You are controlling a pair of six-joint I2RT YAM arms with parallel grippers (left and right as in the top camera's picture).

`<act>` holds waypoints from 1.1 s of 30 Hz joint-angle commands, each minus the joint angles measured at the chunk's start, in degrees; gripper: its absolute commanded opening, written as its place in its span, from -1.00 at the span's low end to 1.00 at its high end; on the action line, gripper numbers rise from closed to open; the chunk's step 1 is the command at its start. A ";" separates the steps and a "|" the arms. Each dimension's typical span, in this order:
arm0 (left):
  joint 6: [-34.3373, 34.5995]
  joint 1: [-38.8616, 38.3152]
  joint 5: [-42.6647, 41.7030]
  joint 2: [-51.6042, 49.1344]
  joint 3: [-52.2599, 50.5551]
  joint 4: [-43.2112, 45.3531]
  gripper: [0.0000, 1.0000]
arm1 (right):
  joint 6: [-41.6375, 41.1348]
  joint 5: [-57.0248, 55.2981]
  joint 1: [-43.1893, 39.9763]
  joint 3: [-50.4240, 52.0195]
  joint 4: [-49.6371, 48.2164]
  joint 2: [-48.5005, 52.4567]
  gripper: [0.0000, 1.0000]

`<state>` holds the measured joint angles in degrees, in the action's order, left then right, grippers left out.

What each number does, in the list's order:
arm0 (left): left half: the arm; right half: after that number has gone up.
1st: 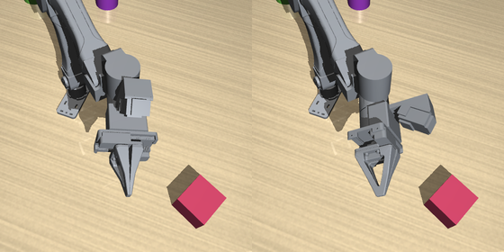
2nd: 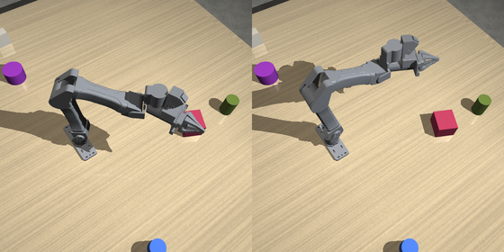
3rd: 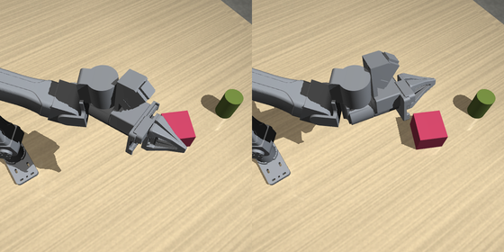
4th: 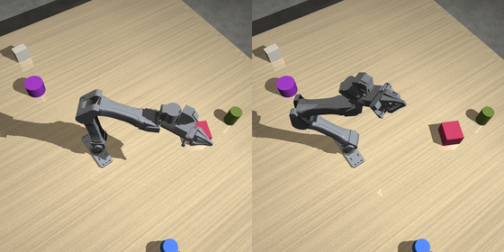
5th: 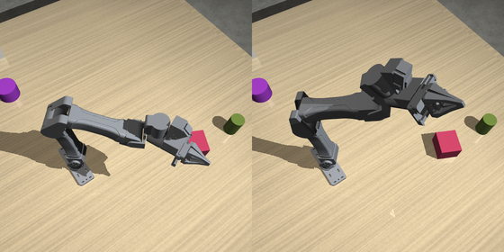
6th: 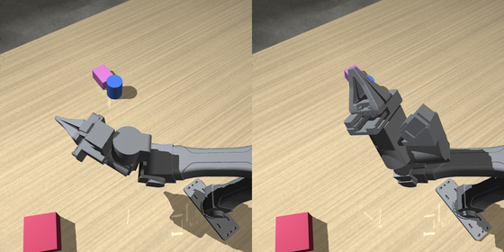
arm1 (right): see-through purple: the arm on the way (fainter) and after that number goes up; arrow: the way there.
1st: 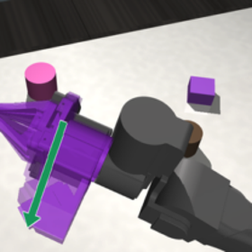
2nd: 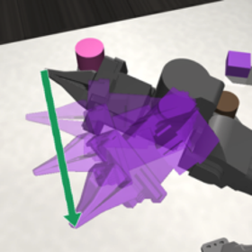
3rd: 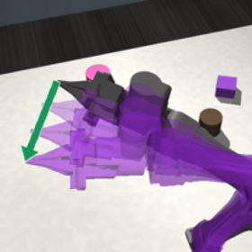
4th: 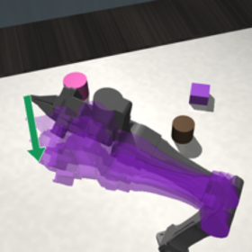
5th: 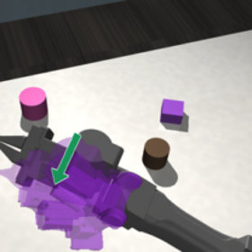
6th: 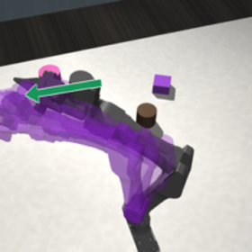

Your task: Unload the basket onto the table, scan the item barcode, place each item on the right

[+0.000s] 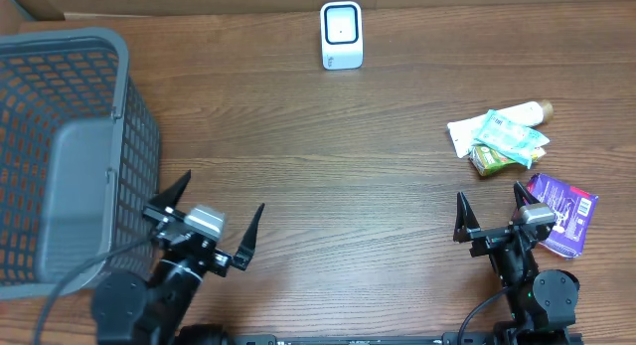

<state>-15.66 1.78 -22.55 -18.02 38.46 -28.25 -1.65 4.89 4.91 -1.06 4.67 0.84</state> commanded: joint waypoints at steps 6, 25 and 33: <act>-1.09 -0.31 -1.25 10.82 -17.97 13.40 0.99 | 0.20 -0.55 -0.15 0.61 -0.24 -0.68 1.00; -3.67 -0.39 8.11 17.84 -38.18 32.94 0.99 | 0.20 -0.55 -0.15 0.61 -0.24 -0.68 1.00; -0.63 -0.39 10.75 17.84 -38.18 25.05 0.99 | 0.20 -0.55 -0.15 0.61 -0.24 -0.68 1.00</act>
